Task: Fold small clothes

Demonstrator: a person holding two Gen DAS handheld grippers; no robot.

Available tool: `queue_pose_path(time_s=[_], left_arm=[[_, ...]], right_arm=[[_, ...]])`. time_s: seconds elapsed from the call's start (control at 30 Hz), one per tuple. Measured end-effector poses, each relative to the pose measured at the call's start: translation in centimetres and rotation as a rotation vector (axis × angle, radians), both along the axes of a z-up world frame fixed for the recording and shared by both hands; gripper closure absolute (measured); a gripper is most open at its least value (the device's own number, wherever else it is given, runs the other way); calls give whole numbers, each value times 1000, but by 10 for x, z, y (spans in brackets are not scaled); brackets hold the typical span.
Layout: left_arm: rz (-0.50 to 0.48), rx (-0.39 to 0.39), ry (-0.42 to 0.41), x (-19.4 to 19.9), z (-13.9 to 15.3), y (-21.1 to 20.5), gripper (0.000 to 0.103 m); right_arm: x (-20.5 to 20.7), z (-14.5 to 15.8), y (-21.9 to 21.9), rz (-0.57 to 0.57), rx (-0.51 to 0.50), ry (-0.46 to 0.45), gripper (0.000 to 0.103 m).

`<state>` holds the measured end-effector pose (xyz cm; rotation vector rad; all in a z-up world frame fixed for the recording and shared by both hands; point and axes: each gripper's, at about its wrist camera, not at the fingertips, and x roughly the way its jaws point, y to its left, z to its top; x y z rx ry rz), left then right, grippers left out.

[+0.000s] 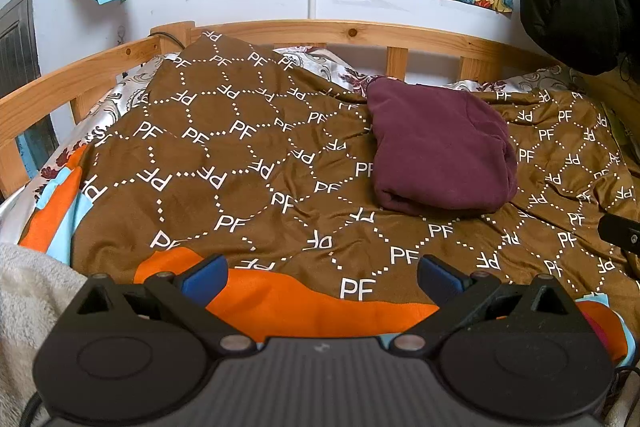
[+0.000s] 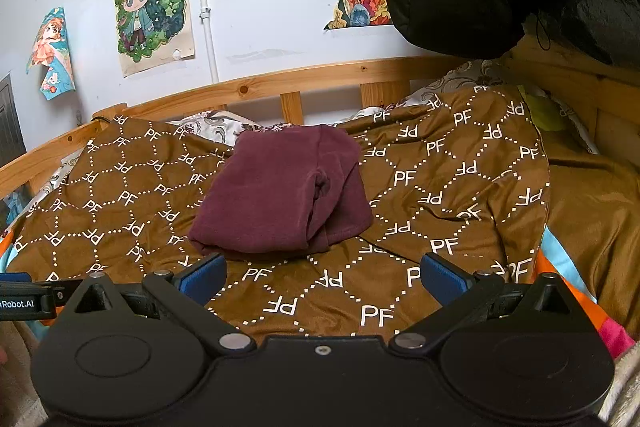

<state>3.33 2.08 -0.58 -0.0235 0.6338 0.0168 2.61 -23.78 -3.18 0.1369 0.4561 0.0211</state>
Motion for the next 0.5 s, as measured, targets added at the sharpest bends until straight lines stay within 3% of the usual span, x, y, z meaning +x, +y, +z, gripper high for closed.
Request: queue_pose_path(time_s=[0.5], left_arm=[[0, 1, 1, 1, 0, 0, 1]], right_arm=[[-2, -4, 0, -3, 6, 7, 0]])
